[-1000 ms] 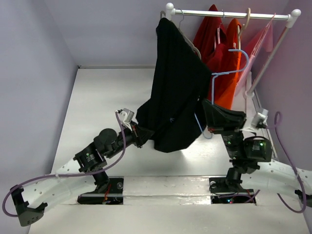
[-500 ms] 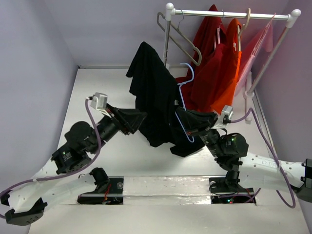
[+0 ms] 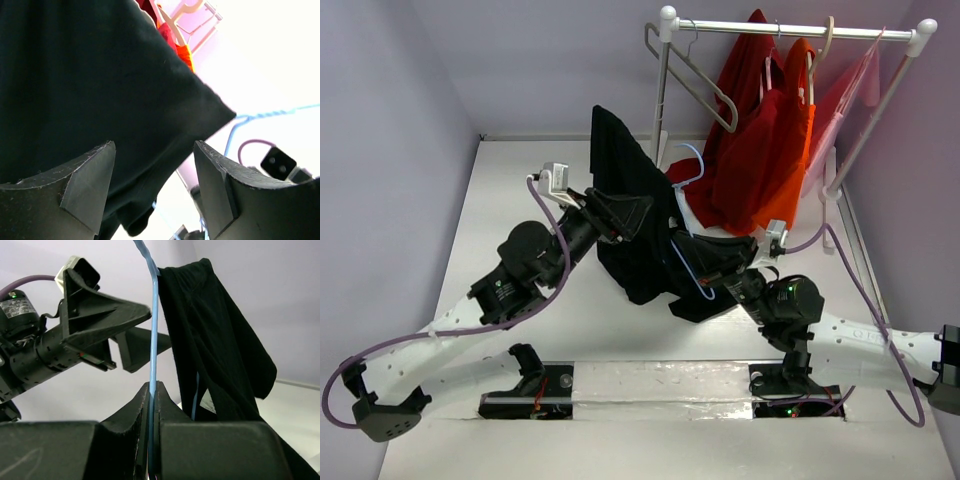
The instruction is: Place the t-shirt on the hanger
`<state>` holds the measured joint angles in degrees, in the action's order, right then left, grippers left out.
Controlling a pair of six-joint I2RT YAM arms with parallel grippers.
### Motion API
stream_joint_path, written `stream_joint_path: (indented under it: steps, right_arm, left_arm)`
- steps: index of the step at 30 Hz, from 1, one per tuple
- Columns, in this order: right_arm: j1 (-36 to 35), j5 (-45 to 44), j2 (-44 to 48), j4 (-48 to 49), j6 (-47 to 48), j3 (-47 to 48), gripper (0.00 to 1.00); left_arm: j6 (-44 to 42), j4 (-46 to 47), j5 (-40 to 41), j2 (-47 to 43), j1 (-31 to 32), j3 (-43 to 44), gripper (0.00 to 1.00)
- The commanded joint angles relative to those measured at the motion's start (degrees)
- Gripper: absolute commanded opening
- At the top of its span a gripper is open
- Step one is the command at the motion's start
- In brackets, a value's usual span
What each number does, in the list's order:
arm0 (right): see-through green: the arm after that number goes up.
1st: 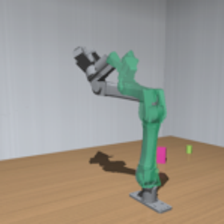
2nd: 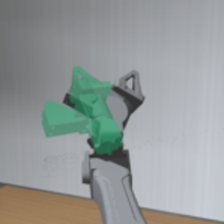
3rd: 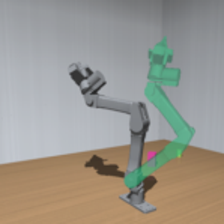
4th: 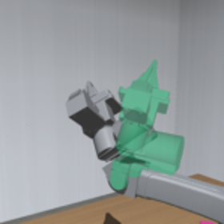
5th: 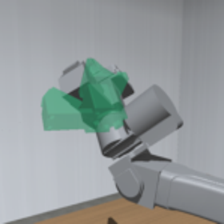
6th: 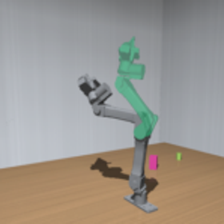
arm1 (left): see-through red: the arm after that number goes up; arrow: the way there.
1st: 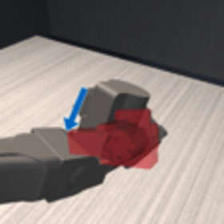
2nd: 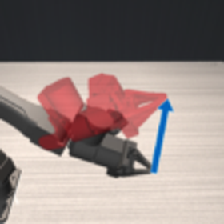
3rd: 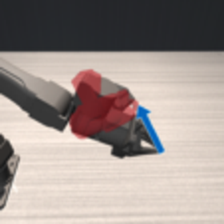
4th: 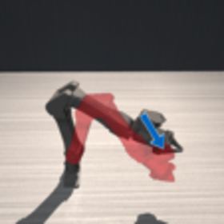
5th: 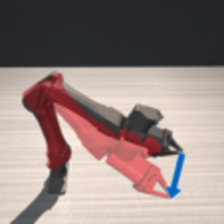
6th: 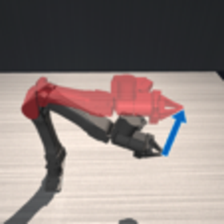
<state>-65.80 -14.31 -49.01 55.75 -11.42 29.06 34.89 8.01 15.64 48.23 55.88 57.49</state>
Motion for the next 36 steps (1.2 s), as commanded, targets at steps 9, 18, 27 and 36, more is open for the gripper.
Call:
stream_joint_path:
  steps: [9,18,27,36]
  right_arm:
    - [-0.6,1.7,0.3,3.6,-1.6,-1.0,0.00]
    - [-0.6,4.5,-2.0,-0.5,-1.8,1.3,0.00]
    - [-0.6,5.9,-4.9,-2.1,-1.3,4.2,0.00]
    - [-0.6,6.0,-8.6,-6.3,-1.5,7.7,0.00]
  left_arm:
    - [1.2,16.6,4.3,-0.1,0.3,-0.8,0.62]
    - [2.2,11.2,4.5,5.3,0.3,3.8,0.65]
    - [4.3,12.7,5.2,7.4,0.3,2.7,0.64]
    - [6.6,18.6,7.9,5.4,0.3,-3.4,0.14]
